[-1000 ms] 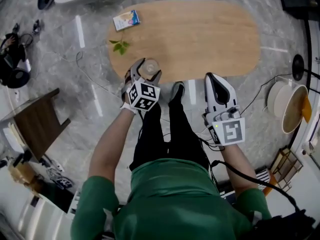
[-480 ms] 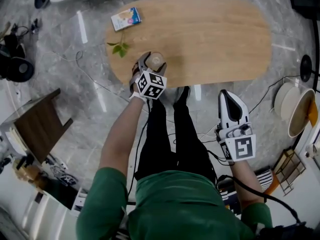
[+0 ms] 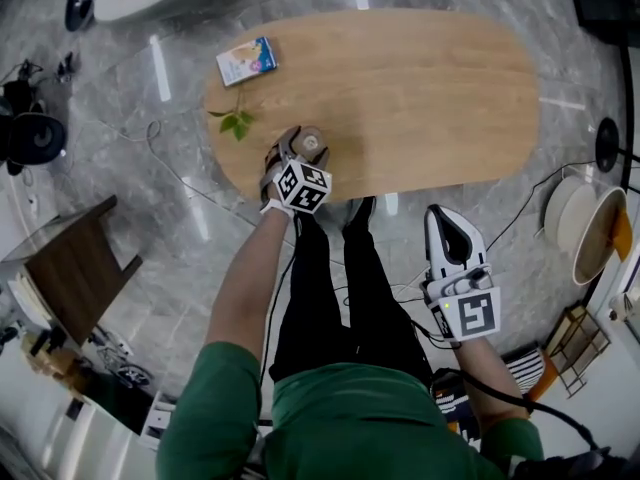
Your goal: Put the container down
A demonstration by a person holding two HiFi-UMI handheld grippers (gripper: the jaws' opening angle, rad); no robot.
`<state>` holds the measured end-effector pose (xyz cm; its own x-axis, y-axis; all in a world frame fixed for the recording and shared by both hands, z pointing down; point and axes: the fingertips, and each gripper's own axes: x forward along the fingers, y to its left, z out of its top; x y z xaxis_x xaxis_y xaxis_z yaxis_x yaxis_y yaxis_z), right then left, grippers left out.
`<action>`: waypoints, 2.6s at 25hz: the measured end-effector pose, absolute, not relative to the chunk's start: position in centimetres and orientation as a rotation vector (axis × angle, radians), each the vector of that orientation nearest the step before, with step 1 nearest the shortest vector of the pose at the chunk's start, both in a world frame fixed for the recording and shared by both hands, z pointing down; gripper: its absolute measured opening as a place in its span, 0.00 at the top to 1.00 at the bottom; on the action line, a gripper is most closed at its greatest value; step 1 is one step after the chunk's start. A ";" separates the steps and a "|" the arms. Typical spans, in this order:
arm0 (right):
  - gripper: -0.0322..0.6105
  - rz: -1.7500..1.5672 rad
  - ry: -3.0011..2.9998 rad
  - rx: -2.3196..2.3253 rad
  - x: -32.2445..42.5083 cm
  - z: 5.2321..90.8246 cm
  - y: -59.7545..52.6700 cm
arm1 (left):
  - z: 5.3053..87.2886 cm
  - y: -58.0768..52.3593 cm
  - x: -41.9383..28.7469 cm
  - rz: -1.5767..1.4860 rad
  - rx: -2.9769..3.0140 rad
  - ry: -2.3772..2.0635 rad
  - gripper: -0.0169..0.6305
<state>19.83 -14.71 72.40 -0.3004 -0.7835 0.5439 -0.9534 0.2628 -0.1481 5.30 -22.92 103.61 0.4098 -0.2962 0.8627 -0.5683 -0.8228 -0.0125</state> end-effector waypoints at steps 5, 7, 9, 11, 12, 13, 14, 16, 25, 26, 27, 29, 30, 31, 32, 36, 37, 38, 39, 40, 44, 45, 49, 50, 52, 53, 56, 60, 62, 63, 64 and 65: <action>0.92 0.661 -2.187 1.554 19.0 72.5 -14.2 | 104.1 -22.9 5.4 1.353 2.387 -0.762 0.45; 0.92 0.670 -2.188 1.545 18.8 72.6 -14.0 | 104.2 -22.7 5.5 1.365 2.391 -0.756 0.45; 0.92 0.680 -2.191 1.545 18.7 72.4 -14.0 | 104.0 -22.6 5.3 1.375 2.374 -0.750 0.44; 0.92 0.675 -2.205 1.557 18.4 71.7 -14.4 | 103.5 -22.7 4.8 1.371 2.342 -0.743 0.41; 0.92 0.667 -2.215 1.563 18.3 71.3 -14.6 | 103.1 -22.6 4.4 1.370 2.329 -0.738 0.41; 0.92 0.658 -2.224 1.569 18.2 70.8 -14.8 | 102.5 -22.3 4.0 1.372 2.318 -0.733 0.41; 0.92 0.650 -2.233 1.574 18.0 70.3 -14.9 | 101.8 -21.9 3.5 1.375 2.311 -0.729 0.41; 0.92 0.631 -2.252 1.587 17.9 69.0 -15.4 | 99.5 -21.1 2.3 1.370 2.305 -0.732 0.41; 0.92 0.493 -2.349 1.640 16.7 59.7 -18.3 | 79.5 -20.8 -1.7 1.028 2.438 -0.972 0.72; 0.92 0.477 -2.357 1.638 16.5 58.7 -18.4 | 77.2 -20.9 -2.0 0.982 2.445 -1.007 0.76; 0.92 0.464 -2.365 1.635 16.3 57.7 -18.6 | 74.9 -21.1 -2.2 0.937 2.451 -1.044 0.80; 0.92 0.438 -2.382 1.630 15.8 55.8 -18.9 | 70.2 -21.7 -2.3 0.857 2.463 -1.124 0.86; 0.92 0.426 -2.392 1.629 15.6 54.9 -19.1 | 68.0 -21.9 -2.4 0.816 2.469 -1.162 0.88; 0.92 0.414 -2.403 1.626 15.3 54.0 -19.2 | 65.9 -22.1 -2.3 0.771 2.476 -1.192 0.89; 0.92 0.404 -2.416 1.621 15.0 53.2 -19.1 | 63.9 -22.0 -2.2 0.724 2.484 -1.214 0.90; 0.92 0.364 -2.450 1.607 13.6 49.9 -18.5 | 56.5 -20.6 -2.0 0.545 2.525 -1.255 0.91; 0.92 0.355 -2.460 1.605 13.0 49.2 -18.5 | 54.9 -20.2 -2.3 0.506 2.534 -1.265 0.91; 0.92 0.346 -2.472 1.602 12.5 48.5 -18.5 | 53.5 -19.9 -2.6 0.472 2.542 -1.276 0.91; 0.92 0.338 -2.483 1.600 12.1 47.8 -18.6 | 52.2 -19.7 -2.9 0.441 2.548 -1.287 0.91; 0.92 0.332 -2.494 1.597 11.7 47.1 -18.6 | 51.0 -19.4 -3.1 0.414 2.551 -1.296 0.91; 0.92 0.315 -2.539 1.585 10.7 44.6 -18.4 | 47.3 -18.5 -3.8 0.345 2.563 -1.335 0.91; 0.92 0.307 -2.553 1.582 10.3 43.9 -18.4 | 46.3 -18.5 -4.1 0.330 2.573 -1.350 0.91; 0.92 0.262 -2.602 1.580 9.2 40.7 -18.4 | 42.3 -18.6 -5.0 0.269 2.606 -1.419 0.91; 0.92 0.254 -2.610 1.581 9.1 40.0 -18.2 | 41.3 -18.5 -5.2 0.253 2.610 -1.432 0.91; 0.92 0.239 -2.624 1.587 8.9 38.5 -17.9 | 39.4 -18.2 -5.4 0.216 2.623 -1.454 0.91; 0.91 0.229 -2.632 1.591 8.9 37.8 -17.8 | 38.5 -18.2 -5.4 0.197 2.632 -1.464 0.91; 0.92 0.188 -2.655 1.601 9.1 35.8 -17.5 | 36.2 -18.3 -5.3 0.152 2.667 -1.493 0.91; 0.91 0.125 -2.669 1.617 8.5 33.8 -17.0 | 34.1 -18.3 -5.7 0.124 2.692 -1.519 0.91; 0.91 0.108 -2.676 1.621 8.4 33.1 -16.5 | 33.2 -17.9 -5.8 0.106 2.698 -1.527 0.91; 0.92 0.099 -2.680 1.625 8.5 32.8 -16.3 | 32.7 -17.7 -5.7 0.095 2.701 -1.529 0.91; 0.91 0.089 -2.684 1.630 8.6 32.5 -16.1 | 32.2 -17.6 -5.6 0.084 2.706 -1.534 0.91; 0.92 0.077 -2.687 1.635 8.7 32.2 -16.1 | 31.9 -17.6 -5.6 0.075 2.713 -1.542 0.91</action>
